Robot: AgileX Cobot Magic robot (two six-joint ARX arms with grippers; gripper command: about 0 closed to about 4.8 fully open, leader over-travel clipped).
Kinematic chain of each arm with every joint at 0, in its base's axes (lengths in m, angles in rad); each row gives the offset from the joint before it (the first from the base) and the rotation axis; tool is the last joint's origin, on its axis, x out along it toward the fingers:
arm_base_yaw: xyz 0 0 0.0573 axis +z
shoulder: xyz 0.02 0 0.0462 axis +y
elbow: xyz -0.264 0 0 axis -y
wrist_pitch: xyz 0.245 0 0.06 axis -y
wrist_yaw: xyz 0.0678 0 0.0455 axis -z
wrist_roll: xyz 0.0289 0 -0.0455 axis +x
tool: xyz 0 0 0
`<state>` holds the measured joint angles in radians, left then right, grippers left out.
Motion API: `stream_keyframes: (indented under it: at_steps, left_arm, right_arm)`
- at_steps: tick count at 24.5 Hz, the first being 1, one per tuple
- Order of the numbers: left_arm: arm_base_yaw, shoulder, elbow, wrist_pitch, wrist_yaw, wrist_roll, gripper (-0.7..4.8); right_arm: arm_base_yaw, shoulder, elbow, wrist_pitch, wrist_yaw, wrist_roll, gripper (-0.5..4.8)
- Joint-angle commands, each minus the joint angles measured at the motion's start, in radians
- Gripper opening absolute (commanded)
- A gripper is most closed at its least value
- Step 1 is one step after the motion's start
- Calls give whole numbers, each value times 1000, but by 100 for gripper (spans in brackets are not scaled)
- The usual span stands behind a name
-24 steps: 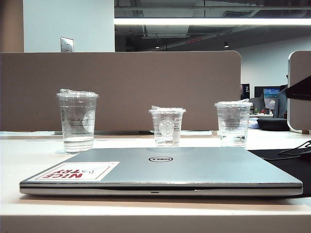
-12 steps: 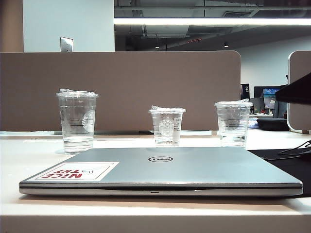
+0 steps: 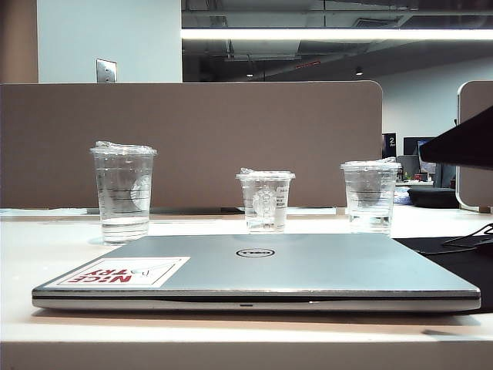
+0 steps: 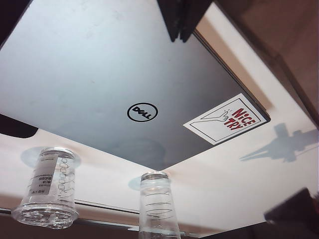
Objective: Pick up the coffee cup on the left and place it on the left side of the laptop.
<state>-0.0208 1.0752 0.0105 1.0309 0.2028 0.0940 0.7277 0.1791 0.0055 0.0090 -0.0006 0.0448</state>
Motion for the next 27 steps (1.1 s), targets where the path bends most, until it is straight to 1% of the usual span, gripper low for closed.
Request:
stream_keyframes:
  at_steps: [1, 4, 5, 7, 9, 11, 16, 27]
  left_arm:
    - [2, 199, 17, 267, 56, 3, 28]
    - [2, 396, 59, 422, 116, -3, 30]
    - [2, 446, 78, 430, 135, -8, 30]
    - [-3, 610, 169, 429, 235, -27, 31]
    - [-4, 666, 204, 430, 264, -37, 30]
    - [-6, 705, 235, 429, 261, -52, 30]
    - [-6, 774, 290, 430, 202, -49, 30]
    - [-7, 955, 442, 430, 202, -50, 30]
  right_arm:
    - [2, -1, -4, 18, 1, 0, -4]
    - [2, -1, -4, 17, 1, 0, -5]
    - [2, -1, -4, 17, 1, 0, -4]
    - [2, -2, -4, 17, 1, 0, -5]
    - [1, -2, -4, 17, 1, 0, -4]
    - [1, -2, -4, 17, 1, 0, -4]
    - [1, -2, -4, 17, 1, 0, -4]
    - [1, -2, -4, 17, 1, 0, -4]
